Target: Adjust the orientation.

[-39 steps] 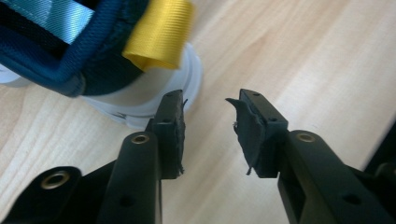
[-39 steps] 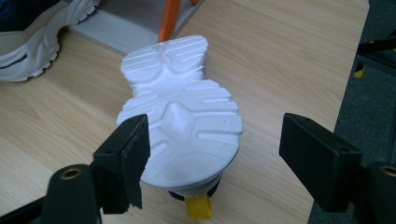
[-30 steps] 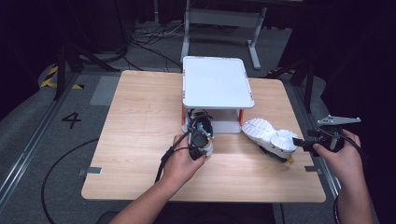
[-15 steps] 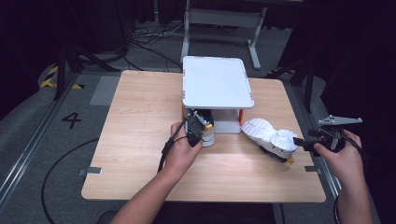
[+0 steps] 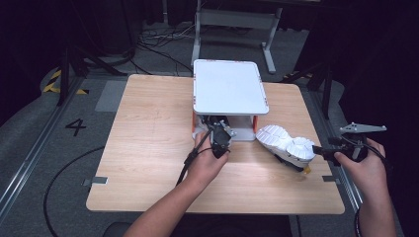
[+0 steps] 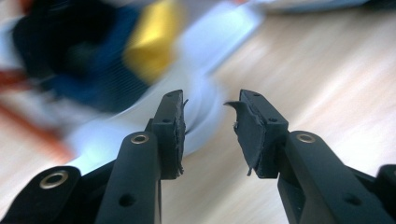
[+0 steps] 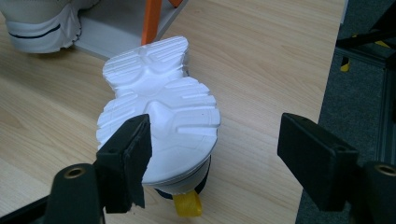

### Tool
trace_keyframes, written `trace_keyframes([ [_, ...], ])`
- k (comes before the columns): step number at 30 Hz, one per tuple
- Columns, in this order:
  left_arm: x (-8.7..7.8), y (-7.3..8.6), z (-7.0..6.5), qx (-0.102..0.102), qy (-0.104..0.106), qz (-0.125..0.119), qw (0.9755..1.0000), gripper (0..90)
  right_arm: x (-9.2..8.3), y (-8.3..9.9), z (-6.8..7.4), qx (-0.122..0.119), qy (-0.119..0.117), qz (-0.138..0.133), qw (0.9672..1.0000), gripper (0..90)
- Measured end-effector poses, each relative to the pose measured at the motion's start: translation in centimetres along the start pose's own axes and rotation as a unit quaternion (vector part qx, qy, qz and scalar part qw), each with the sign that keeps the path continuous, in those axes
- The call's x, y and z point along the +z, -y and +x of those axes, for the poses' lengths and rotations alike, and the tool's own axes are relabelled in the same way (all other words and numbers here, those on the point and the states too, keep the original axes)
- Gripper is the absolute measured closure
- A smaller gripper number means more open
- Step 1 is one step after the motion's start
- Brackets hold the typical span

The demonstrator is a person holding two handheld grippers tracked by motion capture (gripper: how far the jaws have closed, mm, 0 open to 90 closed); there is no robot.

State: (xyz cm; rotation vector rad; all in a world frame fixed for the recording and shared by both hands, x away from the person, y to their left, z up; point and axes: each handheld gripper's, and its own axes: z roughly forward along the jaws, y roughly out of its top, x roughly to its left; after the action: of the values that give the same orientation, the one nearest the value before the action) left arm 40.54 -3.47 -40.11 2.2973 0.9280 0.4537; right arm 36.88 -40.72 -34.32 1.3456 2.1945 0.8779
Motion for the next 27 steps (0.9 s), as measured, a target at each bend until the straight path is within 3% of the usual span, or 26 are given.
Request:
trace_keyframes([
  [2, 1.6, -0.4, 0.0, -0.009, 0.019, 0.007, 0.9998, 61.2, -0.1, 0.0, 0.1, -0.002, 0.0, -0.002, 1.0, 26.8],
  [3, 1.6, -0.4, 0.0, -0.009, 0.019, 0.007, 0.9998, 61.0, -0.3, 0.0, 0.1, -0.001, -0.001, -0.004, 1.0, 26.8],
  [4, 2.9, -0.4, 0.6, -0.025, 0.036, 0.017, 0.9989, 61.0, -0.4, 0.0, 0.1, -0.002, 0.0, -0.005, 1.0, 26.8],
  [7, 3.3, -0.1, 1.3, -0.035, 0.041, 0.007, 0.9985, 65.3, -0.6, 0.1, -0.2, 0.0, 0.003, -0.008, 1.0, 26.8],
  [12, 2.2, 0.9, 2.6, -0.04, -0.001, 0.021, 0.999, 65.7, -0.4, 0.3, -0.5, 0.007, 0.005, -0.003, 1.0, 26.8],
  [15, 2.1, 1.3, 3.6, -0.048, -0.004, 0.016, 0.9987, 66.3, 0.0, 0.1, -0.2, 0.001, 0.002, -0.001, 1.0, 26.8],
  [19, 2.7, 1.3, 4.8, -0.045, -0.028, 0.012, 0.9985, 64.7, 0.3, -0.2, 0.4, -0.007, -0.006, 0.002, 1.0, 26.8],
  [22, 3.0, 1.2, 5.2, -0.032, -0.044, -0.005, 0.9985, 63.1, 0.5, -0.1, 0.4, -0.006, -0.005, 0.006, 1.0, 26.8],
  [23, 3.2, 1.1, 5.1, -0.013, -0.055, -0.022, 0.9982, 63.1, 0.5, -0.1, 0.4, -0.006, -0.005, 0.006, 1.0, 26.8],
  [25, 3.5, 0.7, 4.8, -0.004, -0.052, -0.035, 0.998, 56.2, 0.7, 0.2, 0.2, -0.002, -0.004, 0.012, 0.9999, 26.8],
  [27, 3.4, 0.7, 4.6, -0.006, -0.045, -0.025, 0.9987, 52.1, 0.7, 0.2, 0.1, -0.002, -0.004, 0.012, 0.9999, 26.8],
])
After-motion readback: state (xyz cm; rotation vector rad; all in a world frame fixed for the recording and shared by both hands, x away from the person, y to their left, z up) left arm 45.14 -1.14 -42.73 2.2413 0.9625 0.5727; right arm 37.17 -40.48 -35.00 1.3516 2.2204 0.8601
